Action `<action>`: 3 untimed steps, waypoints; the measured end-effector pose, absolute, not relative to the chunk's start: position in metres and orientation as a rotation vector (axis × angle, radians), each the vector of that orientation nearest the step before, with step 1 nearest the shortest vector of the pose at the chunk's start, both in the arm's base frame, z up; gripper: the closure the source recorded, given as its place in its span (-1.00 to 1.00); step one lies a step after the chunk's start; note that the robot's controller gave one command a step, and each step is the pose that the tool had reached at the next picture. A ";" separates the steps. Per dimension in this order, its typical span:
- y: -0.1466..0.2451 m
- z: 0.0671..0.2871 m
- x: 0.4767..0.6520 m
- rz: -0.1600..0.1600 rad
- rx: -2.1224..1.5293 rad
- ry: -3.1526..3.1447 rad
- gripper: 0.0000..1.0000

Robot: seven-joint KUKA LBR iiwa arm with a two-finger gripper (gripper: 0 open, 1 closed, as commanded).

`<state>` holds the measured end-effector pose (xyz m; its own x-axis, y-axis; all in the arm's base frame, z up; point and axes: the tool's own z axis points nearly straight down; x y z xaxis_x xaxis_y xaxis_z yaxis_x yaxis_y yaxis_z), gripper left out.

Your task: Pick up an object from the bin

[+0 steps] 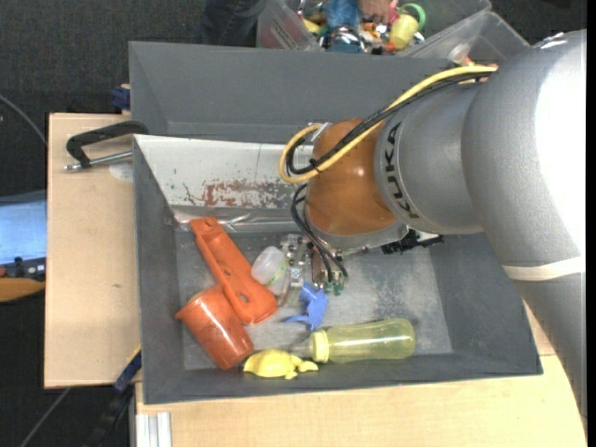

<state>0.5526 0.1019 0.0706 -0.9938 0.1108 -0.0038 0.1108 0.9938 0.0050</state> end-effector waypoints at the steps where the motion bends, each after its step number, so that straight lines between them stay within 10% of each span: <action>1: 0.102 0.071 0.553 0.007 0.174 3.133 1.00; 3: 0.096 0.082 0.556 0.011 0.196 3.128 1.00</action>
Offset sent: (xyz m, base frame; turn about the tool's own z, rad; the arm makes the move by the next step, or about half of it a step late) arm 0.0024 -0.0086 0.0157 0.0068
